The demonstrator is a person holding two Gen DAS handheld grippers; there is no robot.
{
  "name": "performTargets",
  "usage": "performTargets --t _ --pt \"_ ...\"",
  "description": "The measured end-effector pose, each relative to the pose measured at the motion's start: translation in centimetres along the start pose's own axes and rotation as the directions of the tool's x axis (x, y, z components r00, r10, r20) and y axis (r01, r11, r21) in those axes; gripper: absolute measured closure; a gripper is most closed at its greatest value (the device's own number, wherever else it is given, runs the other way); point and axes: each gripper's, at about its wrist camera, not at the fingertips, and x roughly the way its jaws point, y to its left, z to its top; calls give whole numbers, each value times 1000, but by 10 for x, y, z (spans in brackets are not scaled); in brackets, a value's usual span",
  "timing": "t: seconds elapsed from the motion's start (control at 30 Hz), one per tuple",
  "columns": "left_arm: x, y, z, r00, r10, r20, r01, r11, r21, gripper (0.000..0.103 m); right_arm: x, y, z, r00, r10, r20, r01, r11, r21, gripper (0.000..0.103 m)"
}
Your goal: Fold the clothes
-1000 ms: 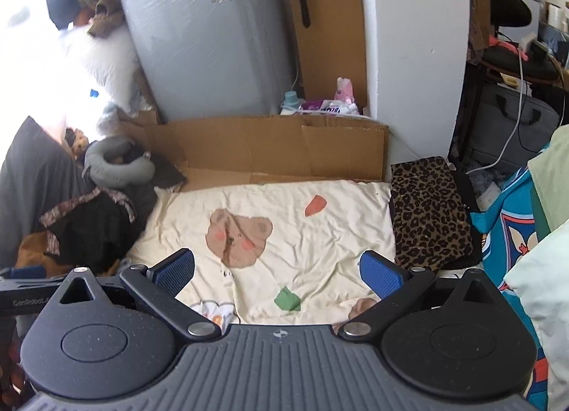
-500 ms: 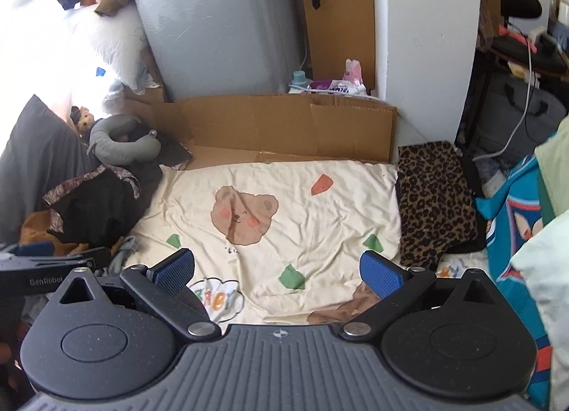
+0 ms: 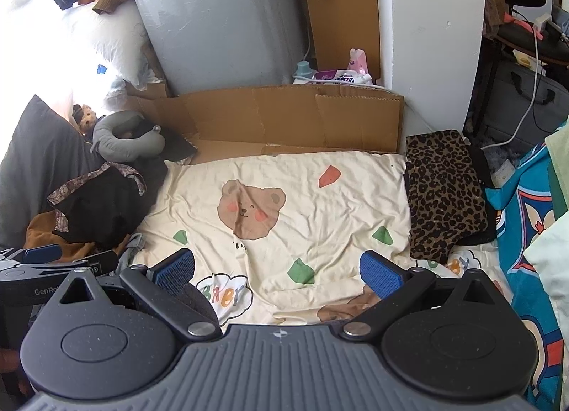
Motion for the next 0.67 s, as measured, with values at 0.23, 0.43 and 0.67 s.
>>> performTargets --t 0.23,0.43,0.67 --pt "-1 -4 -3 1000 -2 -10 3 1000 10 1 3 4 0 1000 -14 -19 14 1000 -15 1" --pt "-2 -6 -2 1000 0 -15 0 1000 15 1 3 8 1 999 -30 -26 28 999 -44 1" --pt "-3 -8 -2 1000 14 -15 -13 1000 22 1 2 8 0 999 -31 -29 29 998 -52 1"
